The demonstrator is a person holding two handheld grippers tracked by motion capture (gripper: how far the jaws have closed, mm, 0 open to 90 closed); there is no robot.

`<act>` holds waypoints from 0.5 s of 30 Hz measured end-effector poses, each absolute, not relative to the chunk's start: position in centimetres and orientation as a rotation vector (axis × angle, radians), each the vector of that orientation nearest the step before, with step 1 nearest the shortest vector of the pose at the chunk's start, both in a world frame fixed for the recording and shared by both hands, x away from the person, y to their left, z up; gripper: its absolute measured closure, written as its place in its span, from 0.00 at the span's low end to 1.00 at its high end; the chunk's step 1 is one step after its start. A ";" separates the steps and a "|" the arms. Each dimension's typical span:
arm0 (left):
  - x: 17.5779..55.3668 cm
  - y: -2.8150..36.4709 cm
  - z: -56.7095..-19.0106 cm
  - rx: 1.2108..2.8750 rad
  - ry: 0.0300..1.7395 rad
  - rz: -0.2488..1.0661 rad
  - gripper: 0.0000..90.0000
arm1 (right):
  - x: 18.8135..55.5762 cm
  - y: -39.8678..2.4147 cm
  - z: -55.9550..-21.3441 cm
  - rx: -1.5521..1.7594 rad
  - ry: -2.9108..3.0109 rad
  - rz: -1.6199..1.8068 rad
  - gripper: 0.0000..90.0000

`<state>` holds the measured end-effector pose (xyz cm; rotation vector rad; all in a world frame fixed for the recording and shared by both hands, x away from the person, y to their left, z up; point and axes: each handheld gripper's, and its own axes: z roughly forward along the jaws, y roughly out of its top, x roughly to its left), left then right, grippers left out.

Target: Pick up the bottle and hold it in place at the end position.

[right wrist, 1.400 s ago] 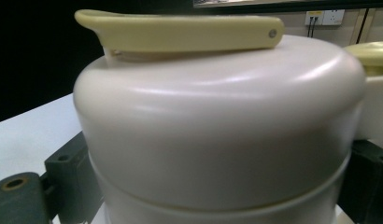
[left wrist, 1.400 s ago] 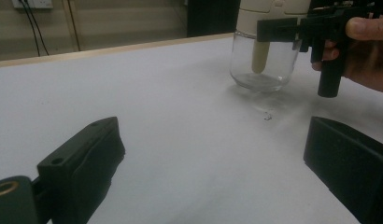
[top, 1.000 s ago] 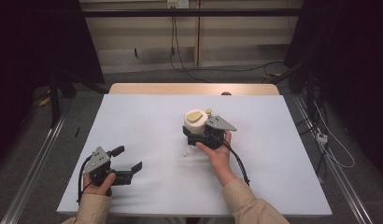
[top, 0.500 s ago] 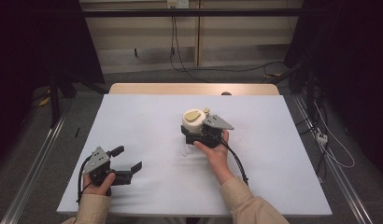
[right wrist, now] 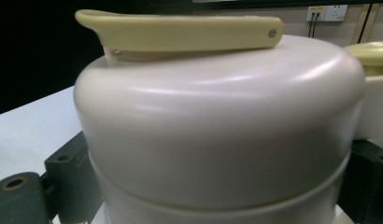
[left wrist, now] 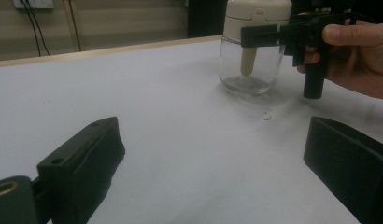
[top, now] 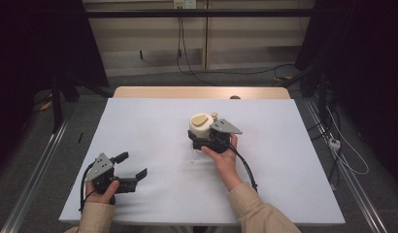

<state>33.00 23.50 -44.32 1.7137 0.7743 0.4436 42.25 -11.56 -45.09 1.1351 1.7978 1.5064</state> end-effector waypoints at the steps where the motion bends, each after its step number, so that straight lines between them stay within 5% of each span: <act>1: 33.0 23.5 -44.3 1.714 0.774 0.444 0.05 | 42.3 -11.6 -45.1 1.135 1.797 1.508 0.07; 15: 33.0 23.5 -44.3 1.714 0.775 0.444 0.05 | 42.5 -11.7 -45.1 1.141 1.788 1.510 0.07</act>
